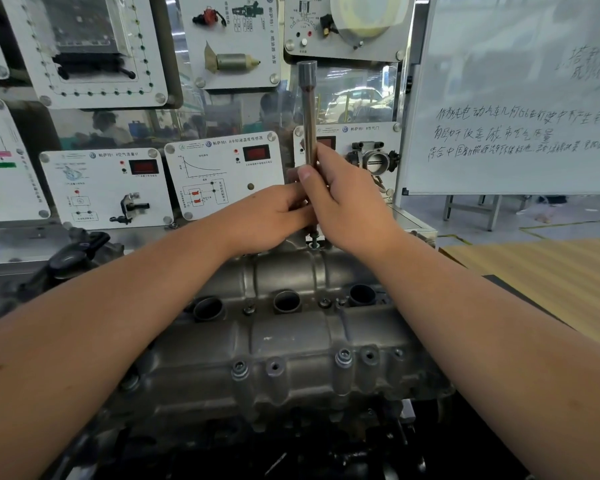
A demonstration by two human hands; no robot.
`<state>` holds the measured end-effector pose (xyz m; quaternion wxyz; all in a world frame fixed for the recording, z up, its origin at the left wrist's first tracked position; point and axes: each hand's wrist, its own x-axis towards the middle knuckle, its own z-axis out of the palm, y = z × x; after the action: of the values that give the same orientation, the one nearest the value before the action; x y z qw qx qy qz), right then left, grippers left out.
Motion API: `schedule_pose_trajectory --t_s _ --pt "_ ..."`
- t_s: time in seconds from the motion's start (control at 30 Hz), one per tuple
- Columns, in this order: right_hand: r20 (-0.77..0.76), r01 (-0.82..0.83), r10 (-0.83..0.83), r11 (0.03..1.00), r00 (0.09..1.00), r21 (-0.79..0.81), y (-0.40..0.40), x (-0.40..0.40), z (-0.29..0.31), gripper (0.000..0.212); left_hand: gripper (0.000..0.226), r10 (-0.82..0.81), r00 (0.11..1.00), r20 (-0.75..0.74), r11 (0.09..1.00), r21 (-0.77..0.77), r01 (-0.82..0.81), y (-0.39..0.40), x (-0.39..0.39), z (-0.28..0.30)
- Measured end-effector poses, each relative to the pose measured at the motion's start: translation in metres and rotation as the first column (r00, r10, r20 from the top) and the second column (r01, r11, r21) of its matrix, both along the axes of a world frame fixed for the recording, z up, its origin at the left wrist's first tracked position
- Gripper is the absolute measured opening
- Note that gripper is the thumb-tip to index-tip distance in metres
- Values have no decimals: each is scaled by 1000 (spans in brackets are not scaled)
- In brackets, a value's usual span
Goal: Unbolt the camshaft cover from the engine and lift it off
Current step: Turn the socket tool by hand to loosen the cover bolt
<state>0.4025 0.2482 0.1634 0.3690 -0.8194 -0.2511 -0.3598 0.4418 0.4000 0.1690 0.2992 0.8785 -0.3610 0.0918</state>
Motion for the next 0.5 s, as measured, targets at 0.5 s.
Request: schedule_pose_trajectory --t_s 0.5 --pt "-293 242 -238 970 926 -20 -8 10 1 22 40 67 996 56 993 -97 -61 5 2 -2"
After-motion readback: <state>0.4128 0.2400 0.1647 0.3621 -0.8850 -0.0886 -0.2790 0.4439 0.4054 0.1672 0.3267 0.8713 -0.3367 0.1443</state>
